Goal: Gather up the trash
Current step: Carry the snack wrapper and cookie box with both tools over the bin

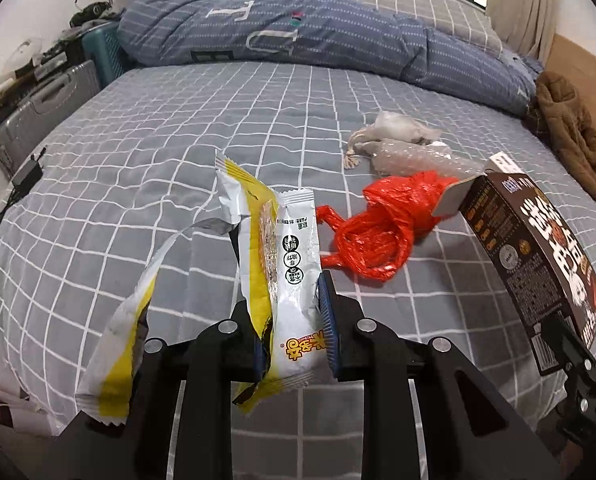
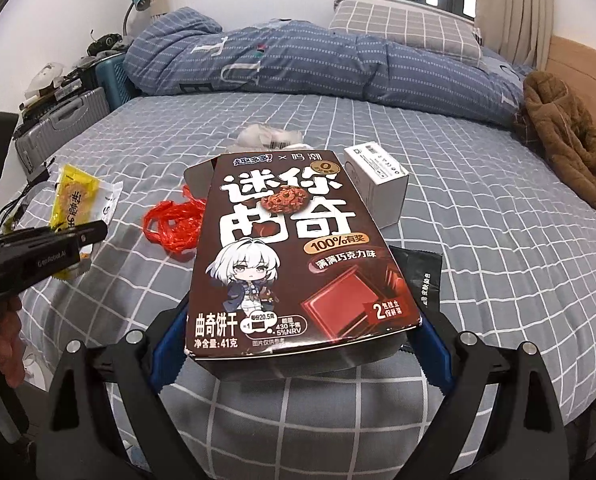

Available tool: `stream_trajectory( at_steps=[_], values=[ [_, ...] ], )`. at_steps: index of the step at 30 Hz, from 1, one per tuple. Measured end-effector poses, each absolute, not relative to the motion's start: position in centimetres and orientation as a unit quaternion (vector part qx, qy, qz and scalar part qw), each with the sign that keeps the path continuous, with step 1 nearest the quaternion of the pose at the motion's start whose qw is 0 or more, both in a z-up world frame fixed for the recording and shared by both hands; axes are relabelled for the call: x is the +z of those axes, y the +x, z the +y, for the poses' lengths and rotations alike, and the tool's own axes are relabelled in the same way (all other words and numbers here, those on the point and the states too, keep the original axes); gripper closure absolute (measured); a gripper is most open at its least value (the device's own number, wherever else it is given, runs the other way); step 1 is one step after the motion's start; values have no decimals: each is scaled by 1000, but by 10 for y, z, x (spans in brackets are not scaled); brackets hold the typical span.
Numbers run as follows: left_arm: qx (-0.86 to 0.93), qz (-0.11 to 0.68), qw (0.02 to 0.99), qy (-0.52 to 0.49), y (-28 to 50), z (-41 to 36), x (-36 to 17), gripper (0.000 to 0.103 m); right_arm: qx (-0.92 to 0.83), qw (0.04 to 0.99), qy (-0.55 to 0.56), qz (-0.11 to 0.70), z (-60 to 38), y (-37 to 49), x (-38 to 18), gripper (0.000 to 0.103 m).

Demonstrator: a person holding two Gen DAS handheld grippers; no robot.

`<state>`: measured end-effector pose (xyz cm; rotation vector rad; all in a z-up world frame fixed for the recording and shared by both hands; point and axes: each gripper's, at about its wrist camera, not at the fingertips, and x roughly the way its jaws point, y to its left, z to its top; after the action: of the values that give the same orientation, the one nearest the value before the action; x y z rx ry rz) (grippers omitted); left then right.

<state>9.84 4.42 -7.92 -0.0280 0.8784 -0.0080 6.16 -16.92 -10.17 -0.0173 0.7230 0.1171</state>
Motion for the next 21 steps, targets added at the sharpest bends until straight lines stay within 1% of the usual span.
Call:
stream_trajectory(
  at_steps=[21],
  values=[
    [-32, 413, 910, -14, 13, 18, -77, 81, 34, 939, -6, 341, -181, -3, -87, 14]
  ],
)
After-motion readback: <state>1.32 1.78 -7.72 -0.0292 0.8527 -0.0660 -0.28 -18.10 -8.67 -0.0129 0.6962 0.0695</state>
